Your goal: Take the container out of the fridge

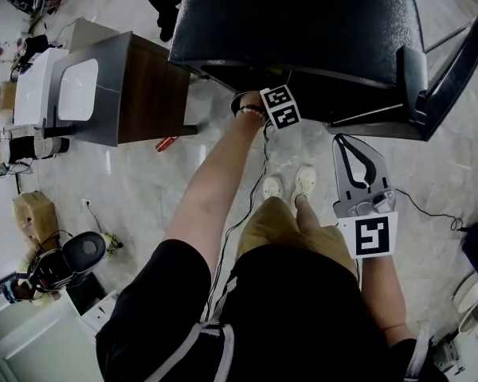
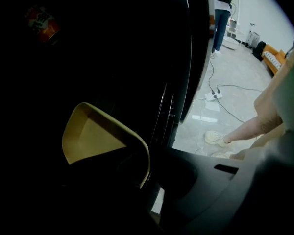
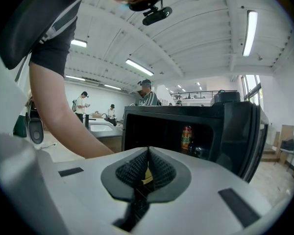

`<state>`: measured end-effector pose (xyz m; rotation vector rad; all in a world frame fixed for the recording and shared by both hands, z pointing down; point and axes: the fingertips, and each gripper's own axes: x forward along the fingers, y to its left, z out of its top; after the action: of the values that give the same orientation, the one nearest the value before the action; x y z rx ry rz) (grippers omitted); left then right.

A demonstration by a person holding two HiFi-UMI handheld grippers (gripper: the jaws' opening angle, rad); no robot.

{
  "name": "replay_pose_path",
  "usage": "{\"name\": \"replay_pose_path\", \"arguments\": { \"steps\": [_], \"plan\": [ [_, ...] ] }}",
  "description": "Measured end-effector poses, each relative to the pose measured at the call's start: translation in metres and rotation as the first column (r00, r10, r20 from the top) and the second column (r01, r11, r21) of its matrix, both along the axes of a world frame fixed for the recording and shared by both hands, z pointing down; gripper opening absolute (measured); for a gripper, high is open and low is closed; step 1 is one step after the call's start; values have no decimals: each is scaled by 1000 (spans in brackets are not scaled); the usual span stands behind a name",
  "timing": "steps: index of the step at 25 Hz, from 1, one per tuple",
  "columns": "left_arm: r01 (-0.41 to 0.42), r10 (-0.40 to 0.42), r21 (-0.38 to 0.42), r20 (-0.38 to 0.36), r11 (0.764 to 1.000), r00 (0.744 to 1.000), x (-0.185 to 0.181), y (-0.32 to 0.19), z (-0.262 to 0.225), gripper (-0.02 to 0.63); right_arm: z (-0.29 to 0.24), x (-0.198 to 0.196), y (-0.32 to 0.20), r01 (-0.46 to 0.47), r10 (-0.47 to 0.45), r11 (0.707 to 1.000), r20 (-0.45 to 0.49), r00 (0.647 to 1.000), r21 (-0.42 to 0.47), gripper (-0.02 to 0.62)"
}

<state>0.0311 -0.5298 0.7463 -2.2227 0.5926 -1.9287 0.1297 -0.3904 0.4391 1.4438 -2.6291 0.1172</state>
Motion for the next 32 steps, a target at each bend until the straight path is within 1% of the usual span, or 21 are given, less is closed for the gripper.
{"name": "replay_pose_path", "arguments": {
  "steps": [2,5,8,14,19,21,26,30,32],
  "plan": [
    [22,-22,-31,-13,999,1000,1,4,-3,34,1,0,1,1,-1,1000,-9,1000,-11,34],
    [19,-20,-49,-20,999,1000,5,10,-5,31,-3,-1,0,4,-4,1000,-8,1000,-2,34],
    [25,-27,-52,-33,998,999,6,15,-12,29,-7,-2,-1,6,-6,1000,-2,1000,11,34],
    [61,-64,-39,-97,997,993,9,33,-44,29,-26,-3,-4,3,-4,999,8,1000,49,34],
    [65,-71,-45,-145,997,987,15,62,-67,29,-49,-9,-1,8,-11,995,27,1000,100,34],
    [62,-71,-56,-170,997,983,20,74,-77,29,-55,-11,0,16,-19,994,31,999,104,34],
    [76,-90,-63,-251,995,964,23,100,-106,29,-70,-20,1,34,-38,992,31,999,120,34],
    [98,-125,-93,-348,991,929,27,124,-130,29,-73,-30,7,55,-58,990,17,998,131,34],
    [105,-137,-102,-385,989,913,30,136,-139,29,-73,-35,10,71,-71,988,-1,997,134,34]
  ]
}}
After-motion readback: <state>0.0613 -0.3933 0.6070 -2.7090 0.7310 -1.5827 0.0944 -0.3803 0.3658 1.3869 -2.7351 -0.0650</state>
